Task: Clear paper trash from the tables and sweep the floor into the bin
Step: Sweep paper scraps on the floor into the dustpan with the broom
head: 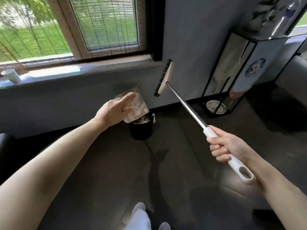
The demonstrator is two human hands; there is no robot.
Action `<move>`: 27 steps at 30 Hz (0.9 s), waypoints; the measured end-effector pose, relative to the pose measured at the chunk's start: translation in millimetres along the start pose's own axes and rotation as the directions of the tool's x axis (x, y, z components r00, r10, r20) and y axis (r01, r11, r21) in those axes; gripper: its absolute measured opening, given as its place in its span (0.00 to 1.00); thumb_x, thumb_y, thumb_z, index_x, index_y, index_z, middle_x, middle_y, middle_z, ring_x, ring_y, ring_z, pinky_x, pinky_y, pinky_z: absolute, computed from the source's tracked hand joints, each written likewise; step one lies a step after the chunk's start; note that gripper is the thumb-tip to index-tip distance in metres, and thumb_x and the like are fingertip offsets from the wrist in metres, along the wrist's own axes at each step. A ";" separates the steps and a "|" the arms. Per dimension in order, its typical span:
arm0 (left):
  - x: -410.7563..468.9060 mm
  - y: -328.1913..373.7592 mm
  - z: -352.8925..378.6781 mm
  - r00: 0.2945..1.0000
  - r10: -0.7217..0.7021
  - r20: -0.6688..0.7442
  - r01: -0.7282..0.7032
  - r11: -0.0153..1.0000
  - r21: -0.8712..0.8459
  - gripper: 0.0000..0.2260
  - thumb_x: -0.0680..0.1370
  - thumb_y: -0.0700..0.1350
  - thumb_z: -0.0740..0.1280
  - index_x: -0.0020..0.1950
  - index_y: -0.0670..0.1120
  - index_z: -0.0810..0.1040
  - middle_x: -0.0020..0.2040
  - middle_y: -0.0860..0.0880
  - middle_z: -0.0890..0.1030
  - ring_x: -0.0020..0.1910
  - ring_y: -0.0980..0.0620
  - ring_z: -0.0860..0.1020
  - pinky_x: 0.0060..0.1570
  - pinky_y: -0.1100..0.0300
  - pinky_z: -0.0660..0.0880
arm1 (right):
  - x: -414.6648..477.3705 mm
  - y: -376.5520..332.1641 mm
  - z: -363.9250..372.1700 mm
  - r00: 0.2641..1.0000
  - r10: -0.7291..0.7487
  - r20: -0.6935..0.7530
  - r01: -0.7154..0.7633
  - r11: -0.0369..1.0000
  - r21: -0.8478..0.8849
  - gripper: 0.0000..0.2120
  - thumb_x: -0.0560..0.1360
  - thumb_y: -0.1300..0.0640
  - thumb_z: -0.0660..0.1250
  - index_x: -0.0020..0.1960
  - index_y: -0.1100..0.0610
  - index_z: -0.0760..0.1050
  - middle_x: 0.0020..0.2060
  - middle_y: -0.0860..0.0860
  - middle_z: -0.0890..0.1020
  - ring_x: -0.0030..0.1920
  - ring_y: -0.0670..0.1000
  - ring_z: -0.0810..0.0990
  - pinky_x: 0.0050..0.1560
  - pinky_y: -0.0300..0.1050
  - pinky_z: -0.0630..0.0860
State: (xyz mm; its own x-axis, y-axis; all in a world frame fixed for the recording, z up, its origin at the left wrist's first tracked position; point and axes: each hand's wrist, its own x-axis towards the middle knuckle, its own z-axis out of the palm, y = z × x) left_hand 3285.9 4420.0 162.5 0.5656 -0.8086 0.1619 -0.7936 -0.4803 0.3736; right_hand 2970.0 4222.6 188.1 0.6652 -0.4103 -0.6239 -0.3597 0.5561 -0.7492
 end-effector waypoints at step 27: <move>31.1 -16.1 14.5 0.813 0.355 0.461 -0.529 0.781 0.332 0.24 0.75 0.66 0.41 0.72 0.71 0.40 0.51 0.47 0.79 0.43 0.43 0.81 0.39 0.51 0.77 | 39.2 -7.3 17.3 0.997 0.035 -0.068 -0.028 0.994 0.106 0.27 0.80 0.66 0.56 0.75 0.48 0.57 0.21 0.49 0.66 0.17 0.41 0.62 0.14 0.32 0.60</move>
State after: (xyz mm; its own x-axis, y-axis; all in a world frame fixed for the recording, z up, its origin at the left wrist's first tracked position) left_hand 3313.0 4397.6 148.3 0.0750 -0.9848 -0.1568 -0.9935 -0.0603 -0.0966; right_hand 3010.0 4214.9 172.9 0.6063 -0.4386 -0.6634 -0.3066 0.6408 -0.7039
